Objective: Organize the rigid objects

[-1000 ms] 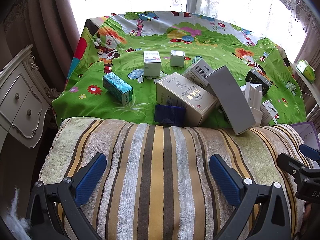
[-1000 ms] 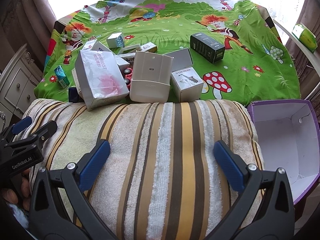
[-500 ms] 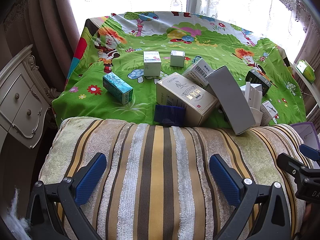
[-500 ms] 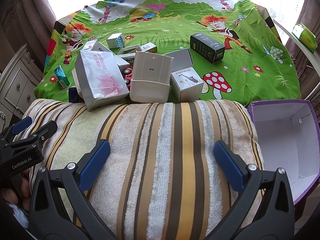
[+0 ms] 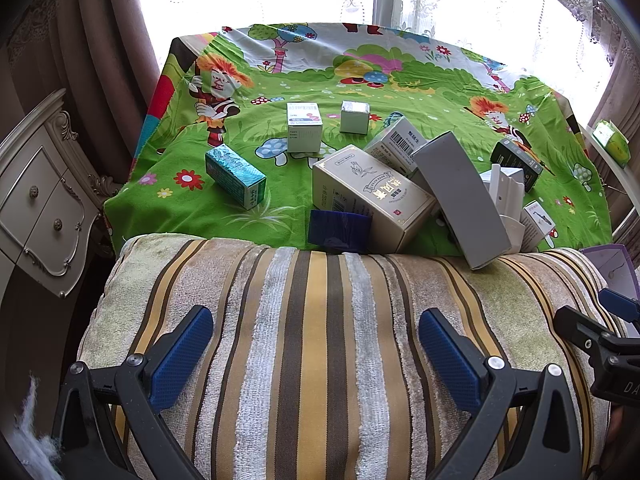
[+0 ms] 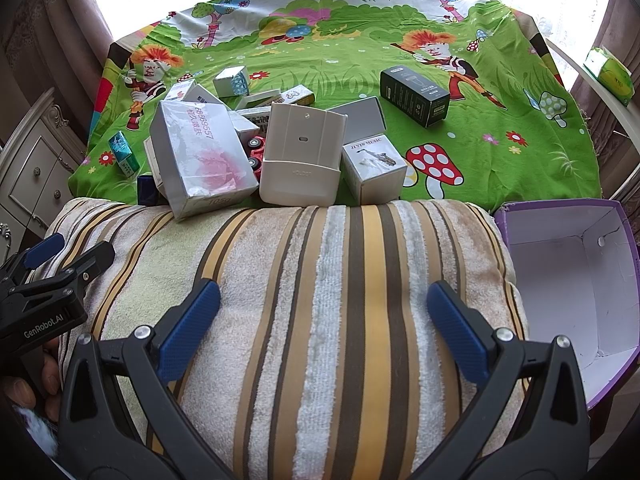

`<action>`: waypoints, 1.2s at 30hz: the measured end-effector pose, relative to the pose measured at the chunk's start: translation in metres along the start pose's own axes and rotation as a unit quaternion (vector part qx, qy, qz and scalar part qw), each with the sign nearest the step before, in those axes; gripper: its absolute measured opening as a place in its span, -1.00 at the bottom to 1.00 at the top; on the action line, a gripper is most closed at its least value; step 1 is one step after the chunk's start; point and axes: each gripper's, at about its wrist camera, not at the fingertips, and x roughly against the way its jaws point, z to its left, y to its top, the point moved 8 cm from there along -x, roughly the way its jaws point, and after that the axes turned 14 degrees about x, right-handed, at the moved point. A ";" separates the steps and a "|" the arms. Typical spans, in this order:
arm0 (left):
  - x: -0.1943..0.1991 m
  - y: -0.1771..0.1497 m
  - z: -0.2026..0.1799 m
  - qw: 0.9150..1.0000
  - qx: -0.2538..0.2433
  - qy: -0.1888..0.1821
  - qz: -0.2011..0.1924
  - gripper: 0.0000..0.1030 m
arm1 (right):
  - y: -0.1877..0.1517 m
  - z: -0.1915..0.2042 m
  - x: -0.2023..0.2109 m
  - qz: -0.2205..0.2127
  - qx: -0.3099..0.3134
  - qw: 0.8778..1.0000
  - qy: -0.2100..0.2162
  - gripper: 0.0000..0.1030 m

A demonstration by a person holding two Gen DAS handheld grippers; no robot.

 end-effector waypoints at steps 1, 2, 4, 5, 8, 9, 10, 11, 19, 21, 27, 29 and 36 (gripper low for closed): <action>0.000 0.000 0.000 1.000 0.000 0.000 0.000 1.00 | 0.000 0.000 0.000 0.000 0.000 1.000 0.000 1.00; 0.000 0.000 0.000 1.000 0.000 0.000 0.000 1.00 | 0.000 0.000 0.000 0.000 0.000 1.000 0.000 1.00; 0.000 0.000 0.000 1.000 0.000 0.000 0.000 1.00 | 0.000 0.000 0.000 0.000 0.000 1.000 0.000 1.00; 0.000 0.000 0.000 1.000 0.000 0.000 0.000 1.00 | 0.000 0.000 0.000 0.000 0.000 1.000 0.000 1.00; 0.000 0.000 0.000 1.000 0.000 0.000 0.000 1.00 | 0.000 0.000 0.000 0.000 0.000 1.000 0.000 1.00; 0.000 0.000 0.000 1.000 0.000 0.000 0.000 1.00 | 0.000 0.000 0.000 0.000 0.000 1.000 0.000 1.00; 0.000 0.000 0.000 1.000 0.000 0.000 0.000 1.00 | 0.000 0.000 0.000 0.000 0.001 1.000 0.000 1.00; 0.000 0.000 0.000 1.000 0.000 0.000 0.000 1.00 | 0.000 0.000 0.000 0.000 0.001 1.000 0.000 1.00; 0.003 0.004 0.003 1.000 0.018 -0.020 -0.002 1.00 | 0.001 -0.002 0.003 -0.008 -0.004 1.000 0.015 1.00; 0.006 0.009 0.006 0.999 0.036 -0.041 -0.001 1.00 | 0.003 -0.004 0.007 -0.013 -0.010 1.000 0.024 1.00; -0.003 0.034 0.026 0.993 0.098 -0.071 0.014 0.94 | 0.009 -0.009 0.005 -0.012 0.000 0.999 0.038 1.00; -0.010 0.042 0.031 0.991 0.110 -0.073 0.021 0.91 | 0.012 -0.013 0.003 -0.013 -0.002 0.999 0.046 1.00; -0.048 0.079 0.058 0.983 0.167 -0.051 0.053 0.70 | 0.025 -0.021 -0.003 -0.012 -0.005 0.998 0.061 1.00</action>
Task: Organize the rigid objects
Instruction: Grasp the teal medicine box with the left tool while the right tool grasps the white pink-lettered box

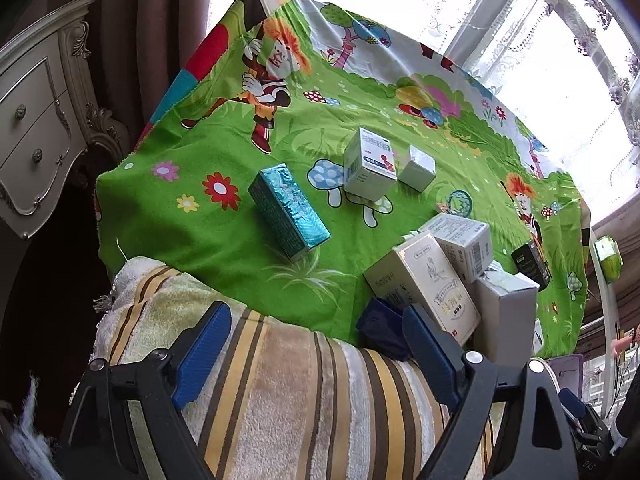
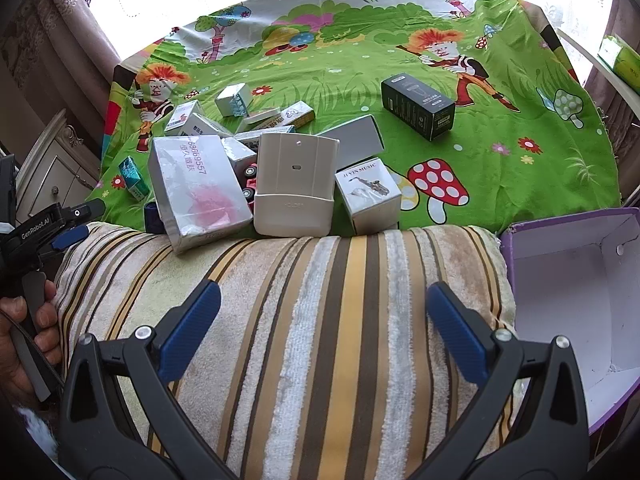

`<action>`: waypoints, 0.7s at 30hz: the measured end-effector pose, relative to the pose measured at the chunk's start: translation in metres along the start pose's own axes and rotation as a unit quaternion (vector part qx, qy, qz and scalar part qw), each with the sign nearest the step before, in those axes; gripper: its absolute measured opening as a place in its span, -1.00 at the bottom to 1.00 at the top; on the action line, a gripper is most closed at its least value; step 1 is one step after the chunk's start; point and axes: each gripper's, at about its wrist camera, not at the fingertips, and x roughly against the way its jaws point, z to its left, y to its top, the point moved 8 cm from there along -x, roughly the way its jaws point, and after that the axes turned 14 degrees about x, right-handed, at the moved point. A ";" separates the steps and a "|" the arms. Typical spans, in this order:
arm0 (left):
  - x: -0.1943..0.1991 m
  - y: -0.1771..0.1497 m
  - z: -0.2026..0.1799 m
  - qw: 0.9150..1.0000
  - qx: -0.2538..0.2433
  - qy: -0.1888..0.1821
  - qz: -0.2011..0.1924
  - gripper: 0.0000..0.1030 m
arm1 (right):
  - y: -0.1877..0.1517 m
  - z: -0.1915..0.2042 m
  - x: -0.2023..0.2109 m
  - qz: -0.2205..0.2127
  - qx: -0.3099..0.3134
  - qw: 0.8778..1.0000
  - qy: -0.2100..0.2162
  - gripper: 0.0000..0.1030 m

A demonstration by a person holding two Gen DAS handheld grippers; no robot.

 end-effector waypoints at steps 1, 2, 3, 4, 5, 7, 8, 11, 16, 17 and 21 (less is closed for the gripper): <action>-0.005 0.007 0.001 1.000 0.009 0.005 0.002 0.68 | 0.003 0.002 0.000 -0.002 0.004 1.000 0.006 1.00; -0.012 0.015 0.003 1.000 0.017 0.010 0.005 0.65 | 0.007 0.004 -0.001 -0.005 0.010 1.000 0.016 1.00; -0.018 0.021 0.005 1.000 0.023 0.017 0.008 0.62 | 0.012 0.008 -0.002 -0.008 0.018 1.000 0.024 1.00; -0.024 0.026 0.005 0.999 0.029 0.024 0.010 0.60 | 0.016 0.013 -0.003 -0.013 0.029 0.999 0.030 1.00; -0.030 0.031 0.006 0.999 0.035 0.029 0.013 0.58 | 0.021 0.018 -0.004 -0.017 0.042 0.998 0.036 1.00; -0.041 0.038 0.007 0.998 0.045 0.041 0.019 0.57 | 0.030 0.028 -0.007 -0.022 0.066 0.996 0.047 1.00; -0.047 0.040 0.008 0.998 0.048 0.046 0.022 0.56 | 0.035 0.033 -0.009 -0.024 0.077 0.995 0.057 1.00; -0.059 0.045 0.010 0.996 0.047 0.066 0.023 0.55 | 0.047 0.051 -0.017 -0.024 0.114 0.990 0.080 1.00; -0.075 0.044 0.011 0.996 0.039 0.079 0.033 0.27 | 0.070 0.075 -0.028 -0.038 0.163 0.979 0.116 1.00; -0.079 0.043 0.012 0.995 0.040 0.078 0.037 0.14 | 0.075 0.078 -0.031 -0.042 0.171 0.977 0.119 1.00; -0.084 0.040 0.012 0.996 0.042 0.069 0.048 -0.27 | 0.087 0.085 -0.043 -0.041 0.185 0.973 0.132 1.00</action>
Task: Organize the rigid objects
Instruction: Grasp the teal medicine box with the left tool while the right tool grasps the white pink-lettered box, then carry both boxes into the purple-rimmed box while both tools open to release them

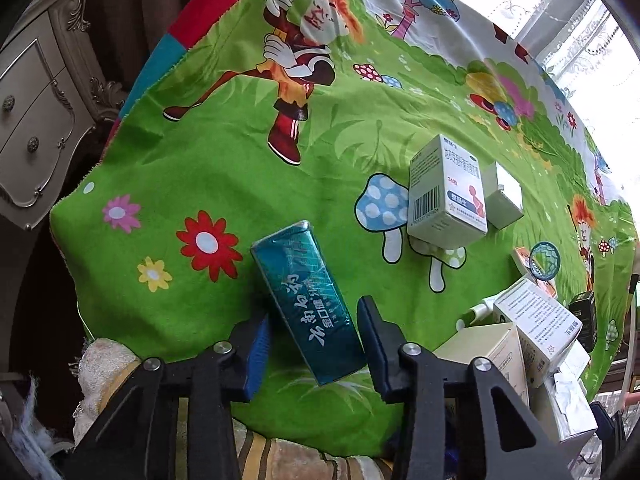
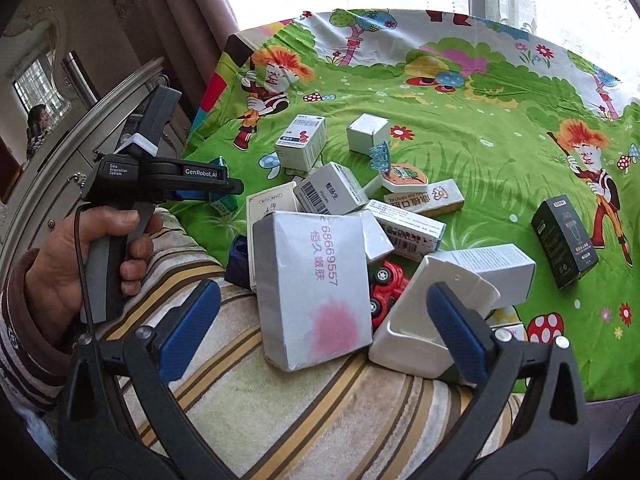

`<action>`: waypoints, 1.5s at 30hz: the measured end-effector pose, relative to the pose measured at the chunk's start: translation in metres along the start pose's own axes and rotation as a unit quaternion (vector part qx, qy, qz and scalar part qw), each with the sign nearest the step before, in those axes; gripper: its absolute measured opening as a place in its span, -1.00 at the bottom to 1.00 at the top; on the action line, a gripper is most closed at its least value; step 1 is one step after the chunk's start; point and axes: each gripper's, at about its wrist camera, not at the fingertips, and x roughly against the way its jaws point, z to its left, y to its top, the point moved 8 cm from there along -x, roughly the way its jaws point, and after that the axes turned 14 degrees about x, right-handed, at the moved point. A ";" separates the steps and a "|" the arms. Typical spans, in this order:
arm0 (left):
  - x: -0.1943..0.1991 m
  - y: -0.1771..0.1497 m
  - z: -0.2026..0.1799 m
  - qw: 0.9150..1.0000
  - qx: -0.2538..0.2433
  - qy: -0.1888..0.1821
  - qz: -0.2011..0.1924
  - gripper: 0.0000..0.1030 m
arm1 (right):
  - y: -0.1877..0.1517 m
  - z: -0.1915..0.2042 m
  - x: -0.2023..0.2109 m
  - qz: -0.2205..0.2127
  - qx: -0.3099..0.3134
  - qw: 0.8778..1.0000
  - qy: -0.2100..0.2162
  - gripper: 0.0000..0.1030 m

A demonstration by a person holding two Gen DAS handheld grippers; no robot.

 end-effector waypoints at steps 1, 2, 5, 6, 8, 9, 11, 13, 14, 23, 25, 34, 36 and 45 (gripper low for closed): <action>0.000 -0.001 0.000 1.000 0.000 -0.005 0.001 -0.30 | 0.002 0.000 -0.004 0.004 0.004 1.000 0.003 1.00; 0.001 -0.002 -0.001 1.000 0.000 -0.008 0.001 -0.33 | 0.002 -0.001 -0.009 0.010 0.006 1.000 0.003 1.00; 0.005 -0.005 -0.004 1.000 -0.004 -0.018 -0.007 -0.40 | 0.001 -0.002 -0.018 0.020 0.002 1.000 0.022 1.00; 0.007 -0.005 -0.005 1.000 -0.005 -0.020 -0.009 -0.40 | 0.001 -0.003 -0.019 0.019 0.000 1.000 0.024 1.00; 0.011 -0.006 -0.008 0.999 -0.008 -0.027 -0.015 -0.40 | 0.003 -0.004 -0.022 0.017 -0.003 0.999 0.028 1.00; 0.013 -0.007 -0.009 0.999 -0.008 -0.031 -0.018 -0.40 | 0.004 -0.005 -0.023 0.017 -0.005 0.999 0.030 1.00; 0.020 -0.008 -0.010 0.999 -0.009 -0.040 -0.028 -0.40 | 0.004 -0.007 -0.027 0.021 -0.010 0.999 0.040 1.00; 0.029 -0.008 -0.012 0.998 -0.008 -0.053 -0.041 -0.40 | 0.002 -0.007 -0.033 0.030 -0.016 0.998 0.052 1.00; 0.033 -0.008 -0.013 0.997 -0.009 -0.056 -0.046 -0.40 | 0.001 -0.006 -0.035 0.035 -0.017 0.998 0.058 1.00; 0.060 -0.019 -0.018 0.993 -0.014 -0.085 -0.078 -0.40 | -0.004 0.002 -0.037 0.040 -0.009 0.997 0.066 0.47; 0.067 -0.023 -0.018 0.992 -0.013 -0.089 -0.087 -0.40 | -0.003 0.002 -0.033 0.032 -0.009 0.998 0.061 0.47; 0.097 -0.051 -0.033 0.985 -0.044 -0.122 -0.113 -0.40 | 0.000 0.007 0.003 -0.021 -0.020 0.999 0.041 0.47; 0.102 -0.060 -0.038 0.984 -0.051 -0.132 -0.112 -0.40 | -0.001 0.006 0.013 -0.033 -0.024 0.999 0.033 0.47; 0.123 -0.108 -0.080 0.971 -0.111 -0.186 -0.098 -0.40 | -0.034 -0.017 0.068 -0.064 -0.073 0.995 -0.017 0.47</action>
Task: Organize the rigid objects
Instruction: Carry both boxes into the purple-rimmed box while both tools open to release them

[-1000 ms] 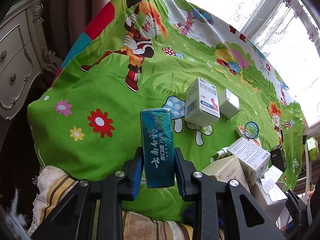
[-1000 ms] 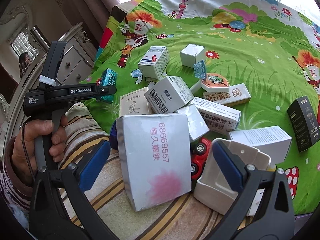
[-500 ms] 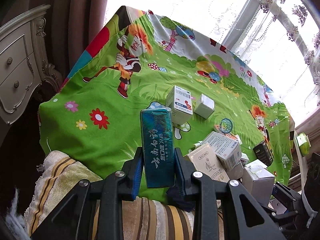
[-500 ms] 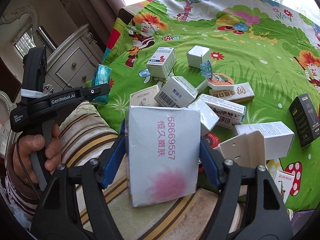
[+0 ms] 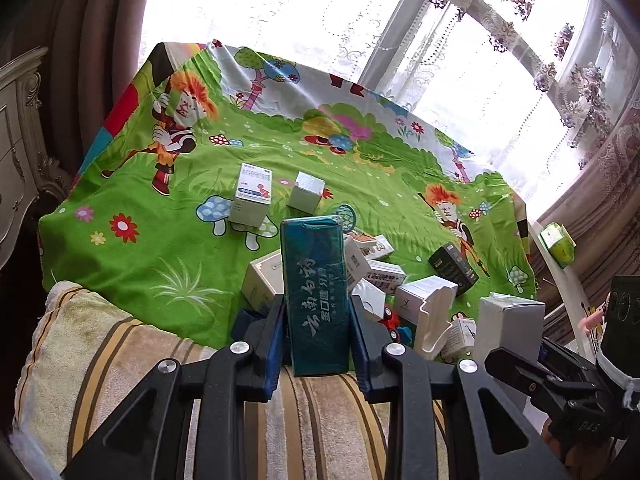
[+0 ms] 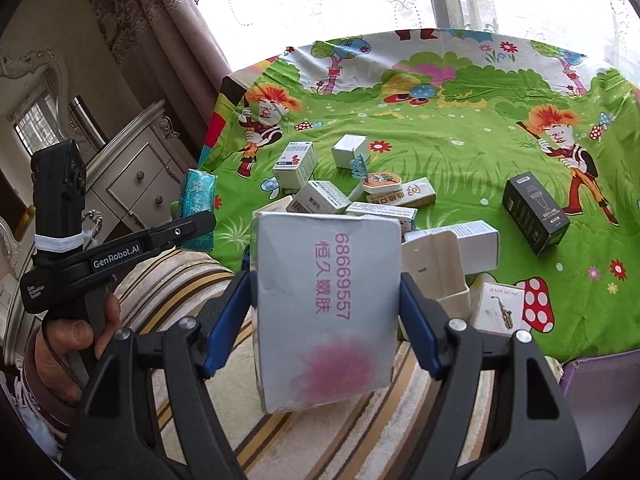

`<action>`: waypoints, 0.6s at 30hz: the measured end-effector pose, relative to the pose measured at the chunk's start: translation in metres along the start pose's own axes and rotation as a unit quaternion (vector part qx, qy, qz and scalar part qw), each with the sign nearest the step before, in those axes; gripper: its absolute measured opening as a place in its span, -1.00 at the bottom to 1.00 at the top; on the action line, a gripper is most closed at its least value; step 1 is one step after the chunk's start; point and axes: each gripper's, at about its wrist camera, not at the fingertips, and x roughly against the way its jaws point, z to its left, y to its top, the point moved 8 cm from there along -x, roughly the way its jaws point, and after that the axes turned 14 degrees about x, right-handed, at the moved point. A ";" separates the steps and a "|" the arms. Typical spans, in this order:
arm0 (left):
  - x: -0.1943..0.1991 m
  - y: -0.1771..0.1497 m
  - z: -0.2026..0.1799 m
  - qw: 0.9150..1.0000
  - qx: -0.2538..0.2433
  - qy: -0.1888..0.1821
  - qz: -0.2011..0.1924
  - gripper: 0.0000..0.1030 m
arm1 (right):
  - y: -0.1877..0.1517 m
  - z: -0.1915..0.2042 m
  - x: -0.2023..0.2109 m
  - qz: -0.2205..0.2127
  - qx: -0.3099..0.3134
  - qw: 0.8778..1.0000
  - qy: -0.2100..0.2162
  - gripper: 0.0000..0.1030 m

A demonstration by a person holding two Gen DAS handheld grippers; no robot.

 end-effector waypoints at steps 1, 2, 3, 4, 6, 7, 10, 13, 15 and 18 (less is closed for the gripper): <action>-0.001 -0.006 -0.009 1.000 -0.007 -0.008 0.006 -0.40 | -0.004 -0.006 0.008 -0.003 -0.007 1.000 -0.009 0.47; -0.001 -0.010 -0.016 1.000 -0.016 -0.014 0.011 -0.40 | -0.009 -0.012 0.016 -0.005 -0.013 1.000 -0.021 0.47; -0.002 -0.015 -0.024 0.999 -0.025 -0.020 0.016 -0.40 | -0.015 -0.019 0.024 -0.006 -0.018 0.999 -0.035 0.47; -0.003 -0.020 -0.033 0.999 -0.035 -0.027 0.022 -0.40 | -0.021 -0.026 0.031 -0.007 -0.025 0.999 -0.048 0.47; -0.004 -0.030 -0.050 0.997 -0.051 -0.043 0.034 -0.40 | -0.034 -0.041 0.045 -0.004 -0.042 0.997 -0.072 0.47; -0.004 -0.035 -0.059 0.996 -0.061 -0.050 0.040 -0.40 | -0.040 -0.049 0.053 -0.003 -0.049 0.995 -0.084 0.47; -0.004 -0.053 -0.086 0.991 -0.095 -0.077 0.061 -0.40 | -0.062 -0.070 0.073 0.003 -0.071 0.990 -0.120 0.47; -0.005 -0.074 -0.115 0.982 -0.134 -0.104 0.087 -0.40 | -0.086 -0.092 0.096 0.012 -0.097 0.982 -0.160 0.47; -0.007 -0.089 -0.134 0.975 -0.157 -0.116 0.103 -0.40 | -0.100 -0.105 0.110 0.016 -0.111 0.977 -0.183 0.47; -0.007 -0.111 -0.161 0.963 -0.199 -0.135 0.124 -0.40 | -0.120 -0.121 0.128 0.027 -0.122 0.966 -0.225 0.47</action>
